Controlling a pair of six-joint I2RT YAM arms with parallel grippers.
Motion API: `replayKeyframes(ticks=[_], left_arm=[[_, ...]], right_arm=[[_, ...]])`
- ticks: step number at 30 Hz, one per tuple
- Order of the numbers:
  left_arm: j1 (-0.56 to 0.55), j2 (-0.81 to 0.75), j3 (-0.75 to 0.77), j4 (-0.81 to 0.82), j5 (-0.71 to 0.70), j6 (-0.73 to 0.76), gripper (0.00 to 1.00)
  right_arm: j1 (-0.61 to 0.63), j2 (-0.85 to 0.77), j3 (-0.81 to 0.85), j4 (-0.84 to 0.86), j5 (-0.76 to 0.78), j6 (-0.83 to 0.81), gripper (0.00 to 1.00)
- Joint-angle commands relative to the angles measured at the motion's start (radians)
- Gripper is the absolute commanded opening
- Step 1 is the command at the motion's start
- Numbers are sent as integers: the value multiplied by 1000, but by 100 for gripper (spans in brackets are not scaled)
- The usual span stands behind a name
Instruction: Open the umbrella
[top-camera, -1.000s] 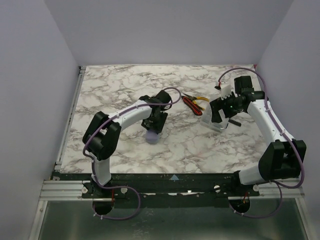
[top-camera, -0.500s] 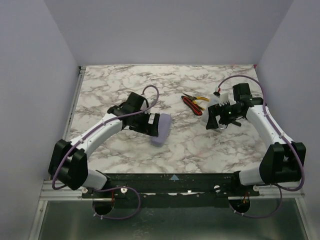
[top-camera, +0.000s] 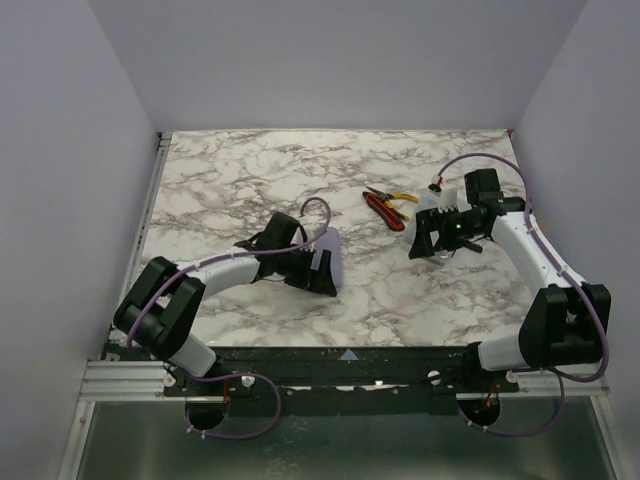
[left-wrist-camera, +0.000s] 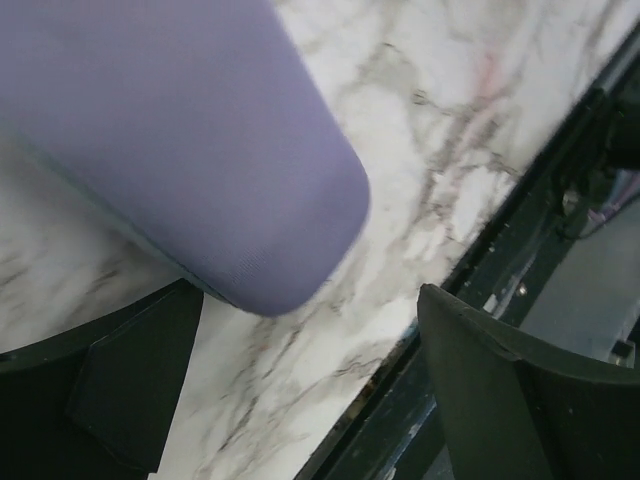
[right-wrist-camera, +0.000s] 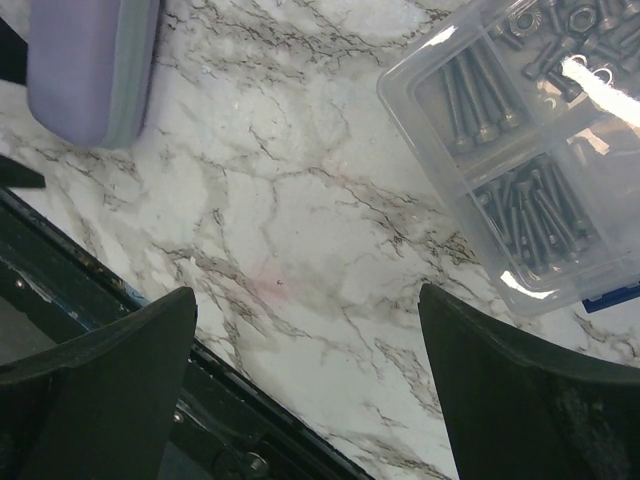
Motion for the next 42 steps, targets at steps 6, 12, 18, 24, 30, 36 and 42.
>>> replayKeyframes(ticks=[6, 12, 18, 24, 30, 36, 42], left_arm=[[-186, 6, 28, 245, 118, -22, 91], [75, -328, -75, 157, 29, 36, 98], [292, -487, -42, -61, -57, 137, 98], [425, -522, -86, -51, -75, 21, 98], [444, -490, -90, -1, -125, 1, 98], [448, -467, -155, 168, -130, -69, 98], [445, -439, -200, 276, -18, 8, 96]], right_arm=[[-3, 8, 38, -24, -37, -40, 96], [78, 31, 59, 116, -14, 5, 100], [326, 111, 109, 264, 210, 68, 100], [554, 260, 196, 311, 324, 103, 100], [635, 420, 286, 293, 363, 105, 100], [665, 495, 286, 277, 332, 80, 93], [659, 412, 139, 162, 255, -166, 69]])
